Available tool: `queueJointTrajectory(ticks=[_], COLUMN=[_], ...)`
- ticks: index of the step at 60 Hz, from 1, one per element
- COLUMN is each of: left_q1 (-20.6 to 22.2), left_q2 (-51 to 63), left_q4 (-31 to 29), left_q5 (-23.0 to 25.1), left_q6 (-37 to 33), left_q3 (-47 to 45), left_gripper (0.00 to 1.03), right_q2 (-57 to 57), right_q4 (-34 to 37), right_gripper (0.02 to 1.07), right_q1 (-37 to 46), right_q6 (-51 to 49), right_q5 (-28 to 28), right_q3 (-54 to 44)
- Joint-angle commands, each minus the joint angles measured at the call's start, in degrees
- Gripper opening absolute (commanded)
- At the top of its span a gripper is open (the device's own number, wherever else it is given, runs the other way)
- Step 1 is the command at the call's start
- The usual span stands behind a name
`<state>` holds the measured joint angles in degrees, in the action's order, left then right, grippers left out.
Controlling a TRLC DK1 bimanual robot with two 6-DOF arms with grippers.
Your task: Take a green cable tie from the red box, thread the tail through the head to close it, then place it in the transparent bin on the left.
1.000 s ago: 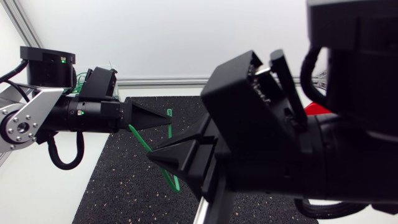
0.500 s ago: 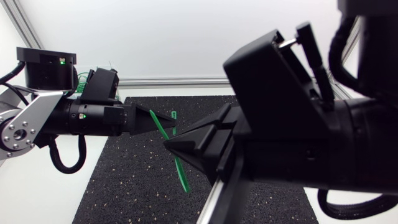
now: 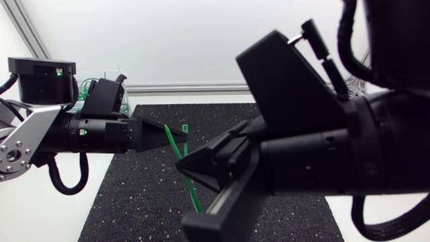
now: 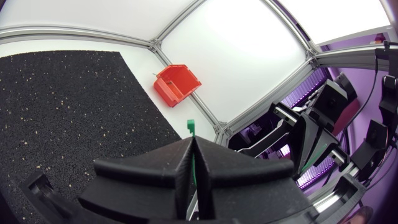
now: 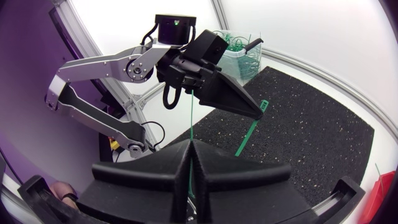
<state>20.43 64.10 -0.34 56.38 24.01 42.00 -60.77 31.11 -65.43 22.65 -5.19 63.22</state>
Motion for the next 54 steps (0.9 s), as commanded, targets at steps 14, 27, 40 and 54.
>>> queueJointTrajectory(ticks=[14,27,40,54], left_q1=[1.3,2.0,3.0,3.0], left_q2=[-3.5,-5.7,-8.0,-9.1], left_q4=[8.7,13.0,16.5,20.7], left_q5=[-1.1,-1.9,-3.6,-3.7], left_q6=[5.8,9.6,11.8,14.2], left_q3=[-4.0,-5.3,-6.9,-9.0], left_gripper=[0.04,0.04,0.04,0.04], right_q2=[-1.9,-1.7,-3.7,-6.4], right_q4=[0.7,0.5,2.5,4.0], right_gripper=[0.07,0.07,0.07,0.07], right_q1=[2.2,4.4,4.9,7.6], right_q6=[9.0,16.5,22.8,30.9], right_q5=[-2.2,-5.4,-10.2,-18.5], right_q3=[3.5,5.5,7.7,10.0])
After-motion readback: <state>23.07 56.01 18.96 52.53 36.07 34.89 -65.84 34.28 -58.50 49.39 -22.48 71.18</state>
